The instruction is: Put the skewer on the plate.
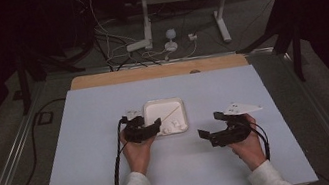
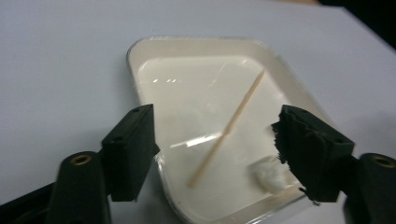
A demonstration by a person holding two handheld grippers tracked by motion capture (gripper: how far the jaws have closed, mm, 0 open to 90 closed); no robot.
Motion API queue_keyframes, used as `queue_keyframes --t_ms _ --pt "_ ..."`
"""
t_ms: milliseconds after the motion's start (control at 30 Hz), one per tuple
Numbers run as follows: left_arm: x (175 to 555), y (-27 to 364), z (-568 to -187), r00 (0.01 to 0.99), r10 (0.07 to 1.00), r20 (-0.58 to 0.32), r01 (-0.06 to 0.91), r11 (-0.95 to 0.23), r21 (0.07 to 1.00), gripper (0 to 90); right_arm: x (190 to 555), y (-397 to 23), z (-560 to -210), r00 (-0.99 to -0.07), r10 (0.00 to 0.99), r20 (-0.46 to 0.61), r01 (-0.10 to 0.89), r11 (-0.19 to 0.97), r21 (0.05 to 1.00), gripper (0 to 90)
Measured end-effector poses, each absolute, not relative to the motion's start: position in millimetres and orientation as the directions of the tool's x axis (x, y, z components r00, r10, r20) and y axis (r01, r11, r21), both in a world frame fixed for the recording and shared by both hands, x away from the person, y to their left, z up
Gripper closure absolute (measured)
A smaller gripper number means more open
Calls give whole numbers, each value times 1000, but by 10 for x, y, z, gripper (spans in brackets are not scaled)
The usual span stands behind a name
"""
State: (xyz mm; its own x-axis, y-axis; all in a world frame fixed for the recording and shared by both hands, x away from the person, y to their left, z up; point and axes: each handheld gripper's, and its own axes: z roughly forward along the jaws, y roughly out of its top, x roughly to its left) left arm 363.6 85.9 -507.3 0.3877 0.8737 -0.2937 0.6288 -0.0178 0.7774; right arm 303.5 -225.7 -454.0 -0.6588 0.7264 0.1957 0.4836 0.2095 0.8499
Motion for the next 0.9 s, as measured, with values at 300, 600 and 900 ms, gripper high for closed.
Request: queue_keyframes --t_ms 300,600,900 --pt "3296 1214 -4677 516 802 -301 499 4 867 43 2991 -2346 -4529 -651 735 190 472 196 859 44" --pt "2876 1775 -4453 532 821 -206 370 -7 929 5 2854 -2518 -4537 -649 741 175 434 170 885 25" --pt "2594 2251 -4561 473 864 -172 334 5 942 6 2672 -2767 -4584 -627 766 141 382 145 913 11"
